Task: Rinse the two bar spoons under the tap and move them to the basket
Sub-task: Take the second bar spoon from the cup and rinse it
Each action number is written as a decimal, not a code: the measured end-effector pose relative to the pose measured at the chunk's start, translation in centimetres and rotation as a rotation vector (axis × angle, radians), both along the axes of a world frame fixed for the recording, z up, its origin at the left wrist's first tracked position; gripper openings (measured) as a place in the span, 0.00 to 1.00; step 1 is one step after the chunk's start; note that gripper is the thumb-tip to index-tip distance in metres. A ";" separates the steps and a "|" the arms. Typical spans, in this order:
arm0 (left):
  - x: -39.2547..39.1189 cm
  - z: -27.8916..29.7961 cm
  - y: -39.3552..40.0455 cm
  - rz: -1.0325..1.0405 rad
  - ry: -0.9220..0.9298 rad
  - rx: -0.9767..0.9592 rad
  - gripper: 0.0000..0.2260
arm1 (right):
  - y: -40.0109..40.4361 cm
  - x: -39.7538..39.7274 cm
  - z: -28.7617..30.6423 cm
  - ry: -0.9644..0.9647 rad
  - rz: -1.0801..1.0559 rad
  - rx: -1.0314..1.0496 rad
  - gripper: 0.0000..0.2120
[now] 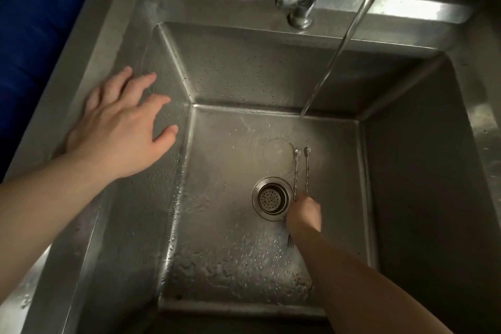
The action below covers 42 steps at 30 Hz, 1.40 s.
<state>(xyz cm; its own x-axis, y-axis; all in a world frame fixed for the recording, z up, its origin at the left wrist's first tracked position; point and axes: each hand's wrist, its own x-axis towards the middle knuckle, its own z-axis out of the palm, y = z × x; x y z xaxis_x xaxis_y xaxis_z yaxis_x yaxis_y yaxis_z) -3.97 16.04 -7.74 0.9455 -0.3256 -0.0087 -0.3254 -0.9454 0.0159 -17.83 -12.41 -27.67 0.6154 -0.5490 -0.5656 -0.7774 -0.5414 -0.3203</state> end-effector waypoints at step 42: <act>-0.1 0.4 0.1 -0.007 0.038 -0.024 0.20 | 7.4 19.2 24.7 -0.568 0.548 -0.460 0.31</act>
<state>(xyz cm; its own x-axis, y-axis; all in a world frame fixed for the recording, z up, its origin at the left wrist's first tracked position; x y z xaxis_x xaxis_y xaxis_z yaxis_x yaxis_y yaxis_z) -4.08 16.11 -7.31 0.9422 -0.3330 -0.0367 -0.3310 -0.9423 0.0509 1.33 -5.02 -2.97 0.9755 -0.1939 0.1039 -0.1650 -0.9572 -0.2376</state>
